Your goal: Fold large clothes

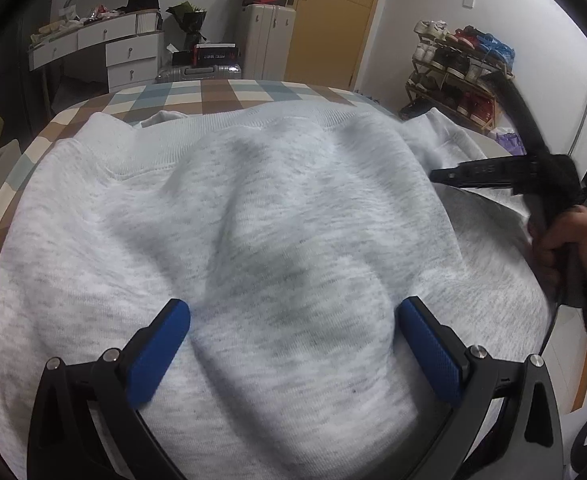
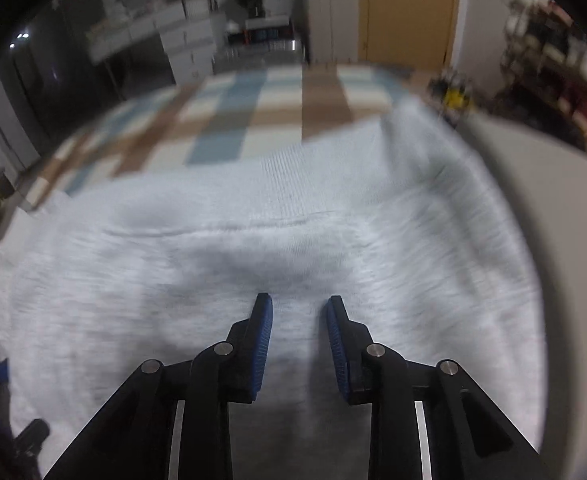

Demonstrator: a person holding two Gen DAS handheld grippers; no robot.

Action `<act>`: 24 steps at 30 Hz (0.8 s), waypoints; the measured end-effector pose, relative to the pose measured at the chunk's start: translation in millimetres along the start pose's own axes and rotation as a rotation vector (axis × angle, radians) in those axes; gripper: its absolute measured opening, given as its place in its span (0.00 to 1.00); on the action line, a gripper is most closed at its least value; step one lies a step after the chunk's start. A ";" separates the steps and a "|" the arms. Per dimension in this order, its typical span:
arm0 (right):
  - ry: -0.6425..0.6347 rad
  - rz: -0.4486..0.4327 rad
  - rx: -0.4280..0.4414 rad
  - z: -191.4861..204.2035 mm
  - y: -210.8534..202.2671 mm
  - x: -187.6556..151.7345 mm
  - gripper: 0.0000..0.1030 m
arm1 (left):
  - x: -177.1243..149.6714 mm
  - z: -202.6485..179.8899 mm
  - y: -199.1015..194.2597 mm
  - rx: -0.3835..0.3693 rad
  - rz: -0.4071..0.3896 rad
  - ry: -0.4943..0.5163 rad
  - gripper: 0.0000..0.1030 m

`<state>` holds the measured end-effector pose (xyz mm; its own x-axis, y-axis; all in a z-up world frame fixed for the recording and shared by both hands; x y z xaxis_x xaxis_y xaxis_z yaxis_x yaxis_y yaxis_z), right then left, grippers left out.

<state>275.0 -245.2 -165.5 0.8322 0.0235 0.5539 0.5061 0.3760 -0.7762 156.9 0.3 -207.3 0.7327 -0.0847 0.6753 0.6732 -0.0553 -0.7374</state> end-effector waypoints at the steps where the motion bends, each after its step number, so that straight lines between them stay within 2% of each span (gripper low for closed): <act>1: 0.002 -0.026 0.012 -2.7 -0.4 0.1 0.26 | -0.3 -0.2 0.0 0.001 0.002 0.000 0.99; 4: 0.017 0.047 0.001 1.1 -2.8 5.5 0.24 | -0.8 -0.5 -0.9 0.001 -0.002 -0.002 0.99; 5: 0.007 0.044 0.006 2.6 -7.1 10.4 0.24 | -1.1 -0.8 -0.7 0.002 -0.003 -0.003 0.99; 8: -0.052 -0.021 -0.019 7.8 -21.4 29.9 0.24 | -1.8 -1.1 0.1 0.002 -0.004 -0.002 0.99; 12: -0.076 -0.079 -0.076 1.2 -15.8 56.6 0.25 | -1.9 -1.3 0.6 0.002 -0.005 -0.002 0.99; 14: -0.038 -0.027 -0.100 -13.4 1.3 63.4 0.27 | -2.1 -1.5 0.6 0.002 -0.004 -0.002 0.99; 15: 0.009 0.056 -0.071 -24.4 22.9 59.5 0.28 | -2.2 -1.5 0.8 0.003 -0.004 -0.001 0.99; 17: -0.021 0.053 -0.087 -24.8 26.0 63.1 0.26 | -2.2 -1.5 0.6 0.004 -0.005 -0.001 0.99; 18: -0.035 0.081 -0.106 -22.0 26.4 65.6 0.26 | -2.3 -1.6 0.2 0.004 -0.005 -0.001 0.99; 20: -0.036 0.083 -0.121 -11.7 13.6 69.8 0.23 | -2.5 -1.8 0.1 0.003 -0.006 -0.002 0.99; 23: -0.074 -0.038 0.029 19.8 -24.8 64.0 0.23 | -3.0 -2.3 1.0 0.003 -0.005 -0.002 0.99; 24: -0.093 -0.100 0.100 35.0 -44.8 55.3 0.25 | -2.9 -2.1 1.4 -0.001 -0.003 -0.001 0.99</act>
<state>290.4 -228.4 -89.6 0.7520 0.0648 0.6560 0.5564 0.4710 -0.6845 155.5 -1.7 -210.3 0.7311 -0.0834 0.6771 0.6750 -0.0562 -0.7357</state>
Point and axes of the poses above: each gripper's, at about its wrist camera, not at the fingertips, and y roughly the way its jaws point, z to its left, x to its top, the point moved 3 cm from there along y, roughly the way its jaws point, and after that the axes turned 15 degrees about x, right-handed, at the moved point
